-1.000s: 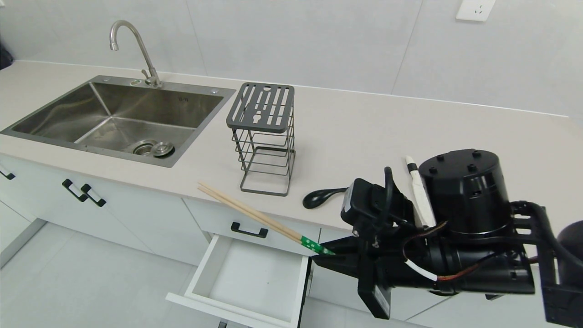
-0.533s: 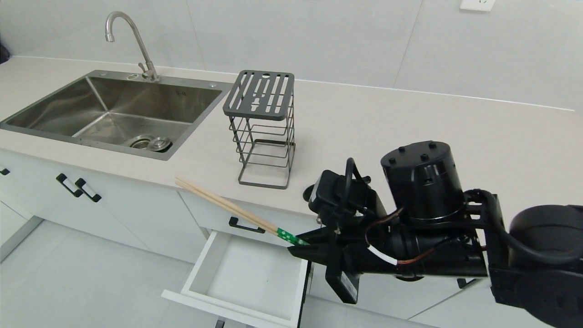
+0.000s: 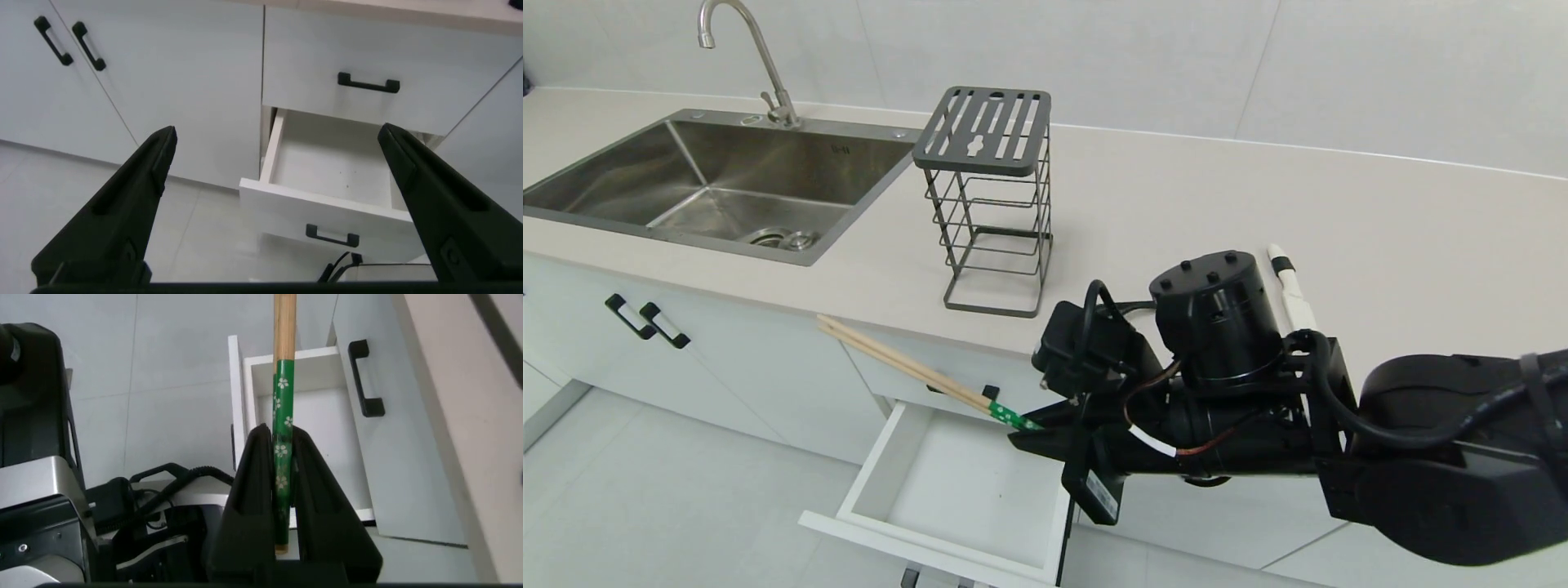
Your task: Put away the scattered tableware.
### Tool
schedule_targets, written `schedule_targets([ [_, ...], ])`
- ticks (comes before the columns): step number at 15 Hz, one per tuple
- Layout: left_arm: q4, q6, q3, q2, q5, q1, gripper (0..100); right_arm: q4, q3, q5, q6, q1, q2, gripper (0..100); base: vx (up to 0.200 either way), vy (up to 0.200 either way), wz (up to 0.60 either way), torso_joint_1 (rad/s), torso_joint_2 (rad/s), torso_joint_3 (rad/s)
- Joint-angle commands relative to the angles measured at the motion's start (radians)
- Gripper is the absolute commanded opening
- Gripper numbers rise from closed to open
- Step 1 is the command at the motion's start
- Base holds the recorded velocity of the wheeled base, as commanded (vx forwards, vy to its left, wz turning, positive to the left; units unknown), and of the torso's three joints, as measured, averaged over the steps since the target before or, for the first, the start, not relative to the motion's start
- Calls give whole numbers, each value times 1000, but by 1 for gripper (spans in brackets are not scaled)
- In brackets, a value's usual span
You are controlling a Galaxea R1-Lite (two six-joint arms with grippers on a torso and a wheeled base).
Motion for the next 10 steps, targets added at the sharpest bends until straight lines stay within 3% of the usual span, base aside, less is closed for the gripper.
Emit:
schedule_targets([
  [1,-1,0,0,2,0,0,100,1,-20,0,-2,1,30,0,0,0,0,-198,373,193],
  [10,-1,0,0,2,0,0,100,29,-74,0,-5,1,65,0,0,0,0,-253,489,233],
])
